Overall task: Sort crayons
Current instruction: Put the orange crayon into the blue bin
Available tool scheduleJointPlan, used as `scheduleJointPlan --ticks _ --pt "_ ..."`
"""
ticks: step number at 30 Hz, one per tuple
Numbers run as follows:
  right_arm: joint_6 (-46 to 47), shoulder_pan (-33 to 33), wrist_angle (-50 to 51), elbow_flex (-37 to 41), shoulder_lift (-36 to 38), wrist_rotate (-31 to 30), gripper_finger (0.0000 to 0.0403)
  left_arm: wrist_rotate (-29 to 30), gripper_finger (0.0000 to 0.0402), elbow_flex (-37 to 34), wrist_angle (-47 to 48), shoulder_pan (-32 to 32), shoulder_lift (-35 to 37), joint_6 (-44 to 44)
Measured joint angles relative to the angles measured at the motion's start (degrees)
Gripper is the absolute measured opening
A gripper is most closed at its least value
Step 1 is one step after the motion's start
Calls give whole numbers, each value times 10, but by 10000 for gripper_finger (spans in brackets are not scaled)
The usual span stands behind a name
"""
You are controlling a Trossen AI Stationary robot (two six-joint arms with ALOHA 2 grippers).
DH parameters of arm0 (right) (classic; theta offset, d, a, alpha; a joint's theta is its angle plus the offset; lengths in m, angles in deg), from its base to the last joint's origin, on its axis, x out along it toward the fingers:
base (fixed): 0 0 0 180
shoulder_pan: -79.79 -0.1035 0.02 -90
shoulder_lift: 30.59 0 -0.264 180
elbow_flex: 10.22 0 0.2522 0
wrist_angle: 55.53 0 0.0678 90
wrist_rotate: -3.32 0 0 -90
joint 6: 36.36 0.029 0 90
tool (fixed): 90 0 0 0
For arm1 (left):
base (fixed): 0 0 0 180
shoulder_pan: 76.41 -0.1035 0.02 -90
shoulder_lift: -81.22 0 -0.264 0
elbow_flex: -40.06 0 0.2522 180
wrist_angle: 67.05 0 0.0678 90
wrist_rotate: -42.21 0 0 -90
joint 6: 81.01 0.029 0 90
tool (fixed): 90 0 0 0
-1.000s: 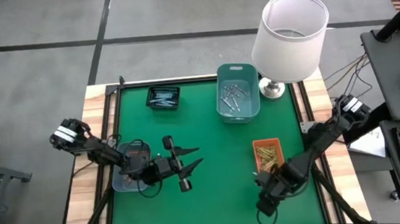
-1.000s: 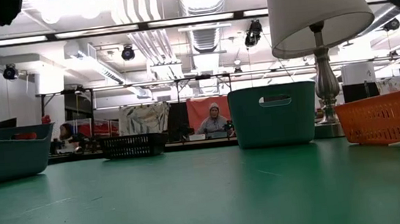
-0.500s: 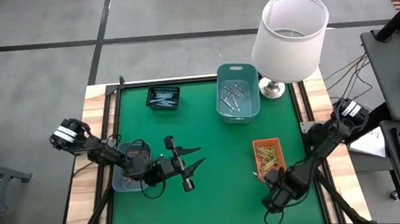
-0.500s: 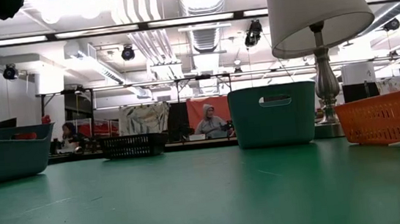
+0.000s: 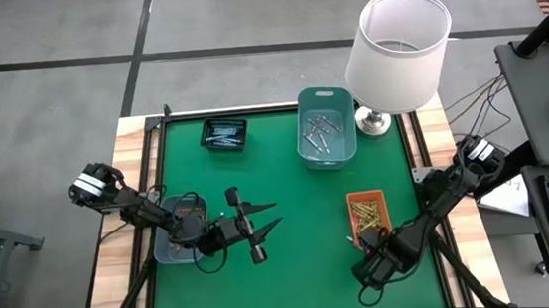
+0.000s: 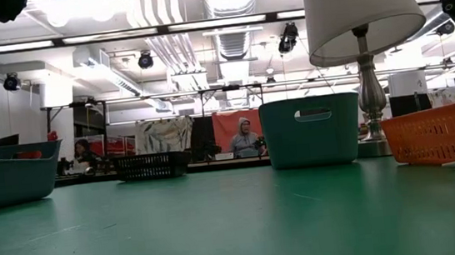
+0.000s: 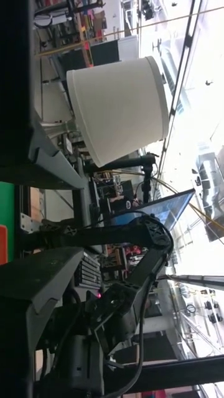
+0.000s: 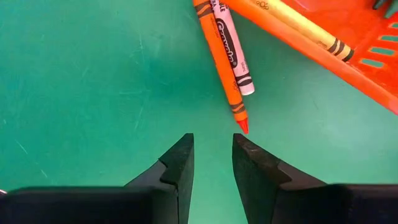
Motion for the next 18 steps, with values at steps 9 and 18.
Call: scheduleJointPlan --ticks 9,18 --pt "-17 0 -8 1 -53 3 96 0 143 0 5 0 0 0" --pt "-33 0 -31 0 -69 2 95 0 143 -1 6 0 0 0"
